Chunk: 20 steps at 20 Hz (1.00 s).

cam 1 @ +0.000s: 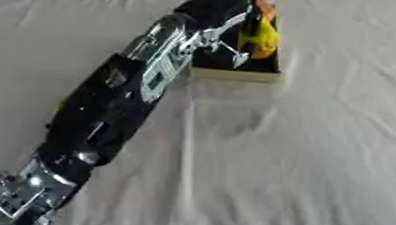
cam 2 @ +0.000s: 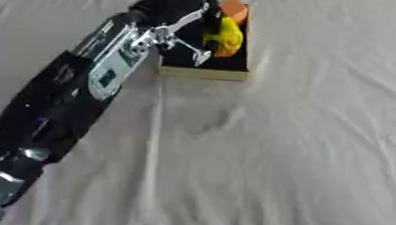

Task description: Pick up objects on the table and place them in the box.

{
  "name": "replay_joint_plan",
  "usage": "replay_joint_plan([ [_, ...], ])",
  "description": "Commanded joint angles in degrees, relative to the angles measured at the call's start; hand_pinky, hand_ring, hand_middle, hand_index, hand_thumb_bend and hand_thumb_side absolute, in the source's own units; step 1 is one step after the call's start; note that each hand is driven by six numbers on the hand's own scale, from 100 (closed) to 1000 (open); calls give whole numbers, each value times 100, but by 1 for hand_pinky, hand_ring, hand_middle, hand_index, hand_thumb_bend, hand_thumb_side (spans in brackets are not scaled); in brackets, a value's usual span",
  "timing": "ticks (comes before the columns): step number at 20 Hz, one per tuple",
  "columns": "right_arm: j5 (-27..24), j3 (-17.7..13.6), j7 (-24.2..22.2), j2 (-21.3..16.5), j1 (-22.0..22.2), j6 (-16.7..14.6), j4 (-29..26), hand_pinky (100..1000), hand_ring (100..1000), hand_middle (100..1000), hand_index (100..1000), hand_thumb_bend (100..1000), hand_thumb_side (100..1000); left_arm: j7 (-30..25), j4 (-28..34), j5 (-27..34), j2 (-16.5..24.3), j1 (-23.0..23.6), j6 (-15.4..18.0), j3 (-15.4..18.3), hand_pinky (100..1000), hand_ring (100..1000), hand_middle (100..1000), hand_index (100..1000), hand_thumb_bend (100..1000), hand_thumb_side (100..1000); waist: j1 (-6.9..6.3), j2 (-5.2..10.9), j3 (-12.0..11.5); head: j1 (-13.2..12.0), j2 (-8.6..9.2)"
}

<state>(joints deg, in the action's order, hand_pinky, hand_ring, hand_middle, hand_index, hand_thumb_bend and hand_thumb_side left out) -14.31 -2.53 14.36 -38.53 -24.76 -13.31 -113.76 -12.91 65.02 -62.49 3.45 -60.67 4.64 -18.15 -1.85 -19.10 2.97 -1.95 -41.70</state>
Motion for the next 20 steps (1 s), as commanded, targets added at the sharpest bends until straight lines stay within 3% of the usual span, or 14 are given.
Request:
replay_joint_plan([
  [1, -35, -95, -4, -81, -48, 27, -83, 965, 847, 680, 838, 100, 542, 310, -150, -233, -33, -88, -162, 165, 622, 527, 455, 469, 100, 100, 27, 100, 26, -18, 88],
  [3, -37, -100, -9, -70, -35, 37, -83, 965, 847, 679, 838, 100, 542, 507, -265, -355, -48, -81, -278, 213, 629, 532, 460, 486, 100, 100, 25, 97, 32, -21, 93],
  [4, -37, -101, -12, -66, -32, 40, -83, 965, 847, 679, 838, 100, 542, 577, -306, -392, -54, -78, -301, 217, 664, 573, 500, 546, 142, 100, 23, 96, 34, -20, 93],
  [6, -35, -105, -19, -65, -20, 42, -83, 966, 847, 679, 838, 100, 542, 576, -357, -408, -54, -62, -233, 193, 776, 722, 652, 758, 251, 100, 20, 95, 32, -9, 91],
  [9, -33, -106, -31, -59, 3, 54, -83, 966, 848, 678, 838, 100, 541, 391, -331, -440, -14, -56, -9, 193, 913, 882, 836, 917, 372, 102, 18, 98, 24, -6, 78],
  [10, -32, -108, -33, -58, 16, 60, -83, 967, 848, 677, 838, 100, 541, 369, -290, -483, 14, -58, 26, 217, 931, 897, 843, 923, 415, 170, 17, 102, 19, -2, 74],
  [13, -28, -115, -35, -59, 38, 67, -83, 967, 848, 677, 838, 100, 541, 377, -181, -613, 66, -38, 28, 293, 935, 910, 846, 926, 424, 235, 16, 110, 7, 11, 73],
  [20, -22, -123, -26, -84, 66, 63, -83, 967, 849, 677, 838, 100, 541, 397, 267, -362, 252, 14, -120, 410, 892, 871, 799, 897, 297, 152, 16, 142, -38, 46, 66],
])
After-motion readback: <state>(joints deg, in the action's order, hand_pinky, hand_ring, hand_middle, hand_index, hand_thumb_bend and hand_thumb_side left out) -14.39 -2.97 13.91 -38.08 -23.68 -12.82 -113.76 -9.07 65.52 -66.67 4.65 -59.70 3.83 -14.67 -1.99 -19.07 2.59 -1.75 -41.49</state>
